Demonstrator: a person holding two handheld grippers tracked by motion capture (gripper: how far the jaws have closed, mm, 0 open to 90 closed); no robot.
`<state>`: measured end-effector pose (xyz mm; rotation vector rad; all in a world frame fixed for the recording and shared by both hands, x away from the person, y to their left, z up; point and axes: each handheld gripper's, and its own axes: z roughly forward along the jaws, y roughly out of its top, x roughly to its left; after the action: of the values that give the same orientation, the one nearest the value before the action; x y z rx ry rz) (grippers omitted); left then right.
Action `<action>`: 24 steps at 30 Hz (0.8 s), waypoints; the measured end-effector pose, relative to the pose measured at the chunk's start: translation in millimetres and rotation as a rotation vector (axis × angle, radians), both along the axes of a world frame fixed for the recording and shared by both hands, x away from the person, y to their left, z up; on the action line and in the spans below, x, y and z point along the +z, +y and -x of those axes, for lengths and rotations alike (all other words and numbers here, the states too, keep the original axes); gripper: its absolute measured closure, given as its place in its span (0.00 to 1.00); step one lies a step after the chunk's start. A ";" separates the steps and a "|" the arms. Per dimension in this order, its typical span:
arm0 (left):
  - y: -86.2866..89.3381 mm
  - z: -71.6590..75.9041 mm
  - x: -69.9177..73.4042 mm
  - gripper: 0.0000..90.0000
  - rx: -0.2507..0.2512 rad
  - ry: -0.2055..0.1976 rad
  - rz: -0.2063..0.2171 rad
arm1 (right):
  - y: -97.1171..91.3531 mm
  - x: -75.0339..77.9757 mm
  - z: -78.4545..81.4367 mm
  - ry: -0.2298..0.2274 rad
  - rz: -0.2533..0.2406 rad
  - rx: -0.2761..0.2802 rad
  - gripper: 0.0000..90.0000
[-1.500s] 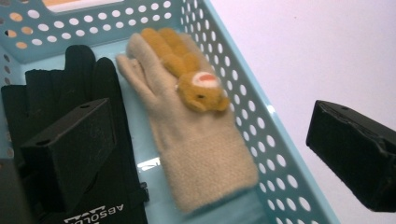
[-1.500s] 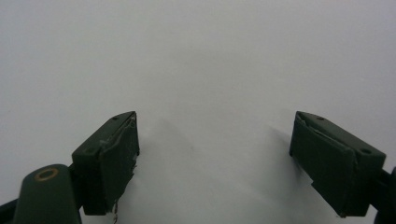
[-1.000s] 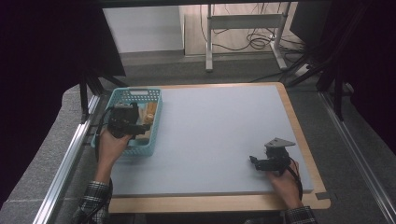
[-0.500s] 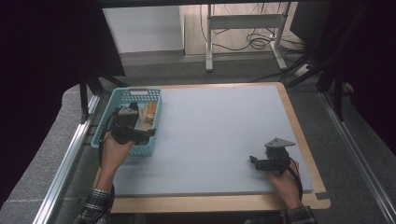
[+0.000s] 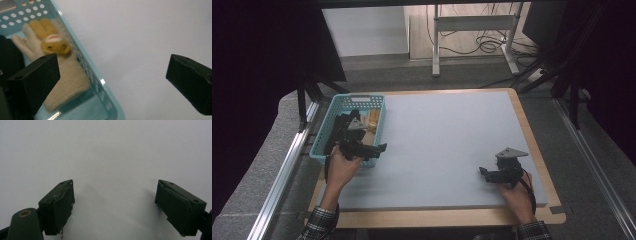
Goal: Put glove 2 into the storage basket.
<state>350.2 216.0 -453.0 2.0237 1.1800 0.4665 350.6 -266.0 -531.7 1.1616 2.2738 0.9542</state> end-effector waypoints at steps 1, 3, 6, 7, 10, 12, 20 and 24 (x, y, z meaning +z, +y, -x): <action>-1.6 0.5 -0.3 0.00 -0.004 -0.002 0.000 | 0.0 0.0 0.0 0.001 0.000 0.000 0.17; -5.3 1.7 -0.9 0.00 -0.013 -0.004 0.002 | -0.1 0.1 0.0 0.000 0.000 0.001 0.17; -10.5 2.9 -1.8 0.00 -0.025 -0.010 0.002 | -0.1 0.0 0.0 0.000 0.000 0.000 0.17; -12.4 3.3 -2.0 0.00 -0.031 -0.012 0.002 | -0.1 0.1 0.0 0.000 0.000 0.001 0.17; -18.4 4.5 -2.7 0.00 -0.044 -0.017 0.001 | -0.1 0.0 0.0 0.000 0.000 0.001 0.17; -22.2 5.2 -3.2 0.00 -0.053 -0.022 0.000 | -0.1 0.1 -0.1 0.000 0.000 0.001 0.17; -35.4 9.6 -6.4 0.00 -0.083 -0.034 0.010 | -0.1 0.1 -0.1 0.000 0.000 0.001 0.17; -41.5 11.9 -9.2 0.00 -0.100 -0.030 0.015 | -0.1 0.1 -0.1 -0.001 0.001 0.001 0.17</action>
<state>338.4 174.5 -462.3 2.0450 1.0552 0.4356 350.7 -266.1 -531.7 1.1593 2.2741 0.9544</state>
